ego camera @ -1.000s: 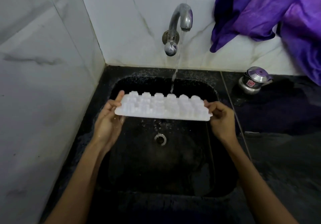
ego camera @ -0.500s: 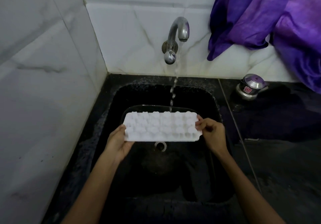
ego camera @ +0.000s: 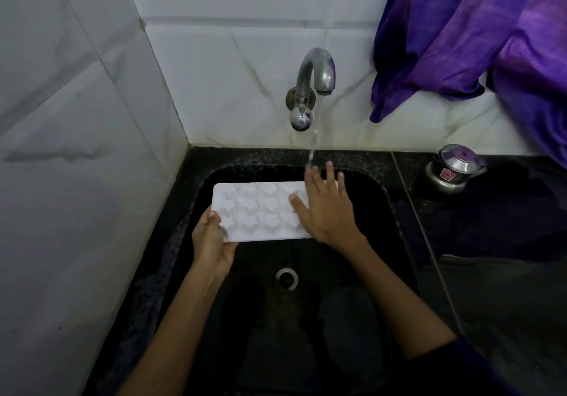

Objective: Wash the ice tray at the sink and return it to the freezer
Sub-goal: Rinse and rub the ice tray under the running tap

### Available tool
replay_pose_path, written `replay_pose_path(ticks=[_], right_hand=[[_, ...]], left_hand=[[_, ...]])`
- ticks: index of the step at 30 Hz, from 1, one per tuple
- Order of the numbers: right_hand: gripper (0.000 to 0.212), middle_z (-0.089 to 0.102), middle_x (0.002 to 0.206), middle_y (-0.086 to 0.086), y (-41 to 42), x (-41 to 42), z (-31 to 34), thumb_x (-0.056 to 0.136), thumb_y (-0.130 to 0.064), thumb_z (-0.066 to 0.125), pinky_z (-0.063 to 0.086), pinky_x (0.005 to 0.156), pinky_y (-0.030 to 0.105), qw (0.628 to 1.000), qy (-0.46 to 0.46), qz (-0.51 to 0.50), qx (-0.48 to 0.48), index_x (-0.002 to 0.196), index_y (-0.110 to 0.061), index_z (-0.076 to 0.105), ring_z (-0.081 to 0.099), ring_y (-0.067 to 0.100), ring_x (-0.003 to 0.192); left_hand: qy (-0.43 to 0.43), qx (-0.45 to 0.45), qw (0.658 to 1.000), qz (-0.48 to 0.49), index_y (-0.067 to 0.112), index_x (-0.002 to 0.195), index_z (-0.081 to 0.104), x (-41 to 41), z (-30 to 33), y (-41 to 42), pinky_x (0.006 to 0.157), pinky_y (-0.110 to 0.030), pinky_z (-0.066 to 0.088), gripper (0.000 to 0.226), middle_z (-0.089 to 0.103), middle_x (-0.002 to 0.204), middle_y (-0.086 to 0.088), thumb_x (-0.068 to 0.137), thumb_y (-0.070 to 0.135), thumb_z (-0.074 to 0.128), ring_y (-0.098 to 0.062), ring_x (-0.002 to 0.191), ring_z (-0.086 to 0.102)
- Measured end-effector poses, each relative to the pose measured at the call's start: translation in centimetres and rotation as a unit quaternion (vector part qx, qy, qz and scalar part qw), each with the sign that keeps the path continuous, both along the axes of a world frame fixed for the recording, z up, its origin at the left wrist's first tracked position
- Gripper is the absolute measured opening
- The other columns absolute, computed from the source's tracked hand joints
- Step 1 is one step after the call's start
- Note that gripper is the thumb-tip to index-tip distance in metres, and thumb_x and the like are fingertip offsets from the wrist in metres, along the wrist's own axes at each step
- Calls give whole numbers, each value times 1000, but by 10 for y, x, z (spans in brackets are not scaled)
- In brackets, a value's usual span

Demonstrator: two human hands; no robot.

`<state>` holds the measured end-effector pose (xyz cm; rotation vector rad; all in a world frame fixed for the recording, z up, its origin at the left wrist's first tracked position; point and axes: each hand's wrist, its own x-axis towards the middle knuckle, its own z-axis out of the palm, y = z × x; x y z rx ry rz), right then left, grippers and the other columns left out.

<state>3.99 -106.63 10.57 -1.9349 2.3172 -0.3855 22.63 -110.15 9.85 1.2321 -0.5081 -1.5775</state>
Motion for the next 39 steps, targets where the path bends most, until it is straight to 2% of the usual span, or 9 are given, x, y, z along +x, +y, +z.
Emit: replay_pose_path(ticks=[3,7,12,15,19,24,31,36,39], right_hand=[[87,3,159,11,-5,9,-1,83,-61,-4,-12,115,36,997,29,67,6,150,-8,6,-6,23,147],[81,-1,159,8,6,7,1,87,-61,-5,-9,116,31,990,39,134,9,150,-10,1,-7,17,147],[88,-10,158,10,13,-10,-2,80,-64,-8,-10,115,30,998,18,59,31,150,-11,-2,-11,18,146],[95,-7,158,13,0,-5,1,77,-65,-8,-14,114,30,998,29,35,34,149,-5,-2,-11,20,146],[92,-7,158,13,-10,10,3,79,-64,-4,-13,115,31,997,18,74,15,149,-4,-2,-11,20,146],[79,-2,159,8,9,14,1,91,-60,11,-10,115,24,986,-3,168,4,150,-8,3,-9,11,145],[96,-5,159,12,-7,-14,5,77,-67,-6,-12,113,25,999,5,42,28,150,-5,-1,-8,18,146],[88,-3,159,12,-7,7,3,85,-65,3,-9,116,27,992,22,123,12,150,-5,2,-7,17,146],[87,-4,159,9,6,4,3,85,-65,0,-8,117,27,990,27,138,15,150,-8,1,-8,14,146]], left_hand=[[-8,-7,1000,21,10,124,57,-3,5,-7,61,-29,57,31,65,106,-3,101,11,36,-17,90,64],[-16,-6,998,56,10,127,57,2,5,-18,62,-29,54,32,63,116,-8,101,10,38,-18,91,64],[-18,-5,997,70,12,124,57,6,1,-24,53,-25,56,31,64,110,-5,101,9,37,-18,91,64],[-20,-7,998,55,13,125,57,-3,1,-22,57,-27,55,32,65,105,-2,101,9,36,-16,89,64],[-20,-16,999,43,10,129,55,-17,1,-21,69,-32,55,34,63,117,-8,102,13,34,-21,97,64],[-13,-10,998,64,11,131,53,-14,-1,-28,61,-27,55,35,62,121,-8,102,13,34,-17,93,64],[-5,14,1000,23,13,130,54,-28,-5,-22,68,-35,56,34,63,119,-9,103,16,35,-22,96,64],[11,19,1000,0,11,129,55,-52,-7,-18,79,-39,56,34,63,122,-11,102,14,34,-26,102,64],[18,23,999,16,11,130,54,-50,-9,-23,76,-38,56,35,63,123,-11,102,13,34,-26,103,64]])
